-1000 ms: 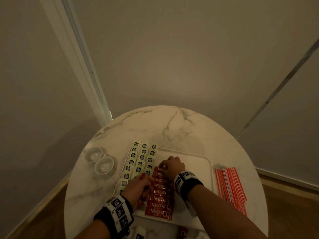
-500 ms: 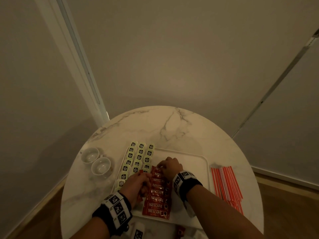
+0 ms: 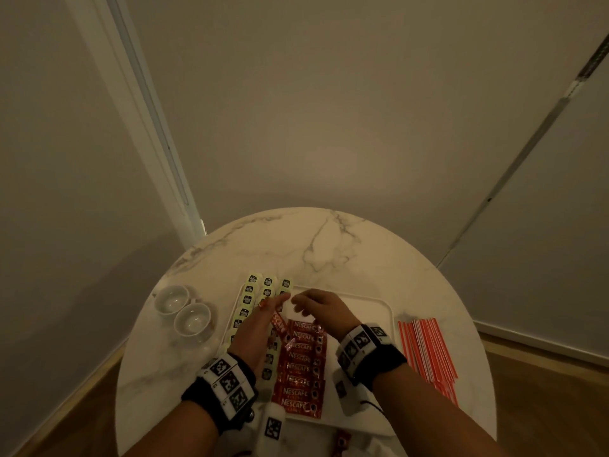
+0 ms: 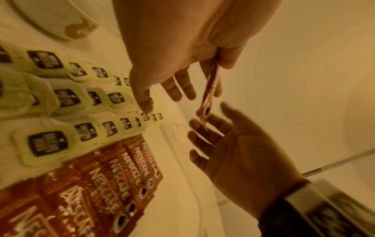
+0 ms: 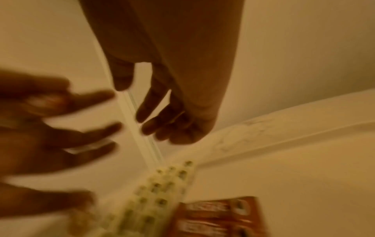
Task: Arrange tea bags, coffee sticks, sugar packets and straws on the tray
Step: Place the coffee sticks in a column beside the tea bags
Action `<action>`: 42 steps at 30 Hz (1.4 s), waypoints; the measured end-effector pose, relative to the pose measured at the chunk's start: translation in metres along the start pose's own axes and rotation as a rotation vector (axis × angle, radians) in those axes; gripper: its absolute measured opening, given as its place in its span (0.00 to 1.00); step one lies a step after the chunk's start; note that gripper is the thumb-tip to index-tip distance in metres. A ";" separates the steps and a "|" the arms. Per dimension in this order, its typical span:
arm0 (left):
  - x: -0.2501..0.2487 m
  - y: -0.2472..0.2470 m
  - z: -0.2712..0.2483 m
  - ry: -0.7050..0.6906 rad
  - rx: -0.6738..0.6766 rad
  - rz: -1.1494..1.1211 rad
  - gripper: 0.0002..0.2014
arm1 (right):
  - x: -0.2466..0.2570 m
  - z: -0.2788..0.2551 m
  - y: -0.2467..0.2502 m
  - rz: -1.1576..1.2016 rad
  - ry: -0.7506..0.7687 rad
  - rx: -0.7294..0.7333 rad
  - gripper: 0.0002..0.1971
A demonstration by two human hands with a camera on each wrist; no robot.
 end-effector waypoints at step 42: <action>0.004 -0.017 0.027 -0.051 -0.117 -0.206 0.07 | 0.003 -0.021 0.020 0.216 0.075 -0.063 0.09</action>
Point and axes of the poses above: each hand's wrist, its own z-axis towards the middle knuckle, its own y-axis out of the back of the hand, x = y × z, the point moved 6 cm from there along z, towards the middle knuckle, and after that the axes turned 3 degrees about y, right-handed, at the moved point
